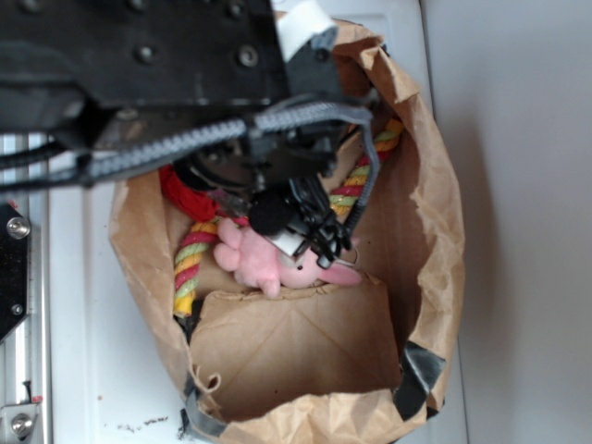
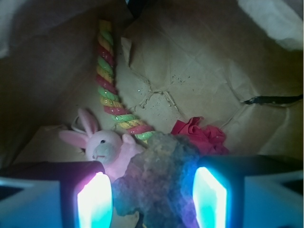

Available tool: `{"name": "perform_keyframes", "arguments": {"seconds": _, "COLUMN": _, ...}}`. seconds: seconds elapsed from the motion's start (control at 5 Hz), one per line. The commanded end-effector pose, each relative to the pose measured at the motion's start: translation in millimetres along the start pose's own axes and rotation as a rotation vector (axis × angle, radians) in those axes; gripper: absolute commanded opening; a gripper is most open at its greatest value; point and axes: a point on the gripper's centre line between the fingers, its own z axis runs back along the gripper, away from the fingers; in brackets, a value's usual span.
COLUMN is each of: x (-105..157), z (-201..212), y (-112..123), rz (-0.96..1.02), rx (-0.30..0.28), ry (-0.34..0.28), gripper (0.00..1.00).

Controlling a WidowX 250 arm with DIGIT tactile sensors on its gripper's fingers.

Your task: Grab the rock.

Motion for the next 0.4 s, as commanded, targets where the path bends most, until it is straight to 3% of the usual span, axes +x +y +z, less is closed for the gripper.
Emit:
{"name": "perform_keyframes", "arguments": {"seconds": 0.0, "x": -7.3, "z": 46.5, "y": -10.3, "rz": 0.010, "rx": -0.025, "ry": -0.102, "gripper": 0.00}}
{"name": "perform_keyframes", "arguments": {"seconds": 0.2, "x": -16.4, "z": 53.7, "y": -17.5, "rz": 0.189, "rx": 0.029, "ry": -0.181, "gripper": 0.00}}
